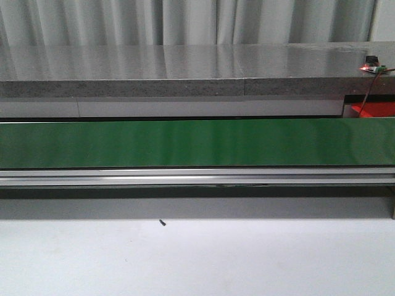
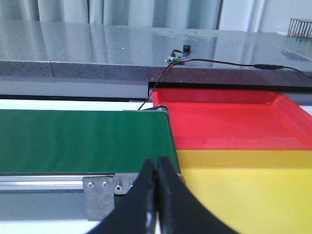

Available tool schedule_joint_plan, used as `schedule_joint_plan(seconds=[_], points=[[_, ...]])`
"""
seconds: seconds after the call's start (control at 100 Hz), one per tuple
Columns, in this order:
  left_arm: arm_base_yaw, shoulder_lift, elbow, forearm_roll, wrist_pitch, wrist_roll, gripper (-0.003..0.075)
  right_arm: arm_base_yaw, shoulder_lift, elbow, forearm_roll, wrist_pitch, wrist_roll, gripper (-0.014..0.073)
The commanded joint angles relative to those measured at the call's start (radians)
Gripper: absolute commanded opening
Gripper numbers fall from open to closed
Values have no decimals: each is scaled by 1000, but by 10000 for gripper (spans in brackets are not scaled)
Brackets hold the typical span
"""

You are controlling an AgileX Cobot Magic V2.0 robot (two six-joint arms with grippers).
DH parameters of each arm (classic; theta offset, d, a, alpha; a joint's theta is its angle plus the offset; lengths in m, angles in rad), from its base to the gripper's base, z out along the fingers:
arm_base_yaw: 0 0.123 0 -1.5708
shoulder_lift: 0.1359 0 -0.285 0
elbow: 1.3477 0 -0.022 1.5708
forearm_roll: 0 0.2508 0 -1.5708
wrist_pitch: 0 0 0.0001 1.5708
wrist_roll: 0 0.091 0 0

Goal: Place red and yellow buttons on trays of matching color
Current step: 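Lower the left gripper and grasp a yellow push-button, then set the yellow button on the green belt and open the left gripper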

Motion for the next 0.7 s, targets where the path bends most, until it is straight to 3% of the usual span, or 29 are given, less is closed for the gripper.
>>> schedule_joint_plan(seconds=[0.0,0.12,0.24,0.69], points=[[-8,-25,-34,-23,-50,-1,264,-7,-19,-18,-7,-77,-5,-68],[-8,-27,-34,-32,-57,0,483,-7,-19,-18,-7,-77,-5,-68],[-8,-27,-38,-42,-57,11,607,-7,-19,-18,-7,-77,-5,-68],[-8,-141,-94,-126,-18,56,609,-7,-19,-18,-7,-77,-5,-68]])
